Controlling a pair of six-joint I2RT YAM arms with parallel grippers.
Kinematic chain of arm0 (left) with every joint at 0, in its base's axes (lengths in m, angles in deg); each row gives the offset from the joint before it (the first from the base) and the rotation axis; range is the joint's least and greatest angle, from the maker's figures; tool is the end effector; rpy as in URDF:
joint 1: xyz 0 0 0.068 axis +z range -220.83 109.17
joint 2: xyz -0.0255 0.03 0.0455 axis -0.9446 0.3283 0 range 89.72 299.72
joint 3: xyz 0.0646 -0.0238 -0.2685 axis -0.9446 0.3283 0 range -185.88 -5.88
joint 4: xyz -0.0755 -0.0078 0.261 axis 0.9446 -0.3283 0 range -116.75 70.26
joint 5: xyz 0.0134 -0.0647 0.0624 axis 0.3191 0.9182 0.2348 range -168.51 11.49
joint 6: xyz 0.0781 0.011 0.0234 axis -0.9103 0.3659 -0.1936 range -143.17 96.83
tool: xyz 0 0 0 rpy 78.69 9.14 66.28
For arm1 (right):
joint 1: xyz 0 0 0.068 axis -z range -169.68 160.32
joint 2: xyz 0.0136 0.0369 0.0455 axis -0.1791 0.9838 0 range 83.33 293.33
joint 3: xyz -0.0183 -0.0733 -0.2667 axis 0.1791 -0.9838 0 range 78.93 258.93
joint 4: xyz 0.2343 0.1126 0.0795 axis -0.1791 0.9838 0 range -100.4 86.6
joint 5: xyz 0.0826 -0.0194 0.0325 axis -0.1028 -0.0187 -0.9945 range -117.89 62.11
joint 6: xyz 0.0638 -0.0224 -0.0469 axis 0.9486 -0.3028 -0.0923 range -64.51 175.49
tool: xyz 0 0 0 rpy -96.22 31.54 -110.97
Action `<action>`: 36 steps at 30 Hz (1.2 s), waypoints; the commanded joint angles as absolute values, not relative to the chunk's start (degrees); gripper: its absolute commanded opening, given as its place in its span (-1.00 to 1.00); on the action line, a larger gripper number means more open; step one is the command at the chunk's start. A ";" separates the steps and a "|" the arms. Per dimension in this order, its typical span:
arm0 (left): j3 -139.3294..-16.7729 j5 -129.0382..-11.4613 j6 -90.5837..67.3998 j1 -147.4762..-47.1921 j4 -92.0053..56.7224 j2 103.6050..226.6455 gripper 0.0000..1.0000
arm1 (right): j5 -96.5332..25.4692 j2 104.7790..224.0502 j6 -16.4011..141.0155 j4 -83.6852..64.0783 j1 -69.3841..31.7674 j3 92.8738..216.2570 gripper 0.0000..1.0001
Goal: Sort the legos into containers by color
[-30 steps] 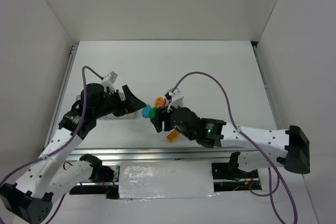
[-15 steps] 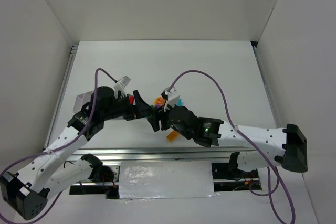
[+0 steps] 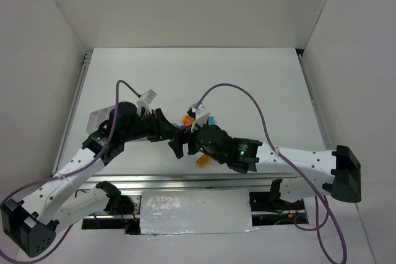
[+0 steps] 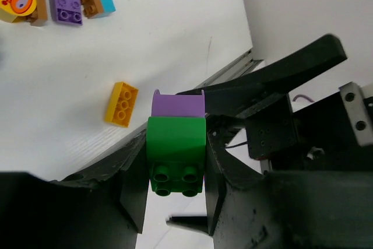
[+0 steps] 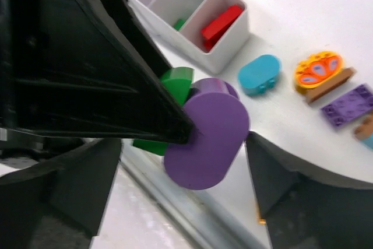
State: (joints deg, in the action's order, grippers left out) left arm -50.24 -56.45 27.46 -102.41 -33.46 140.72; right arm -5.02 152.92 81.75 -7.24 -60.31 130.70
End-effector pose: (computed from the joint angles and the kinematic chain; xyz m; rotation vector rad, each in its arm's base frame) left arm 0.1936 -0.1506 0.3032 -0.0673 2.1371 -1.2800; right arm 0.1321 0.2918 0.2938 -0.4881 1.9191 0.7459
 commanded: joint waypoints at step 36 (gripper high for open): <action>-51.23 -23.75 11.28 -101.60 -22.38 129.27 -1.00 | -64.19 139.32 94.60 -39.48 -43.65 117.96 0.11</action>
State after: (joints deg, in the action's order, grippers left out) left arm -50.77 -26.52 11.50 -101.40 -25.64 129.38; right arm -61.93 138.84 93.32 -31.76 -43.59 117.50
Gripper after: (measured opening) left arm 0.481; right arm 0.566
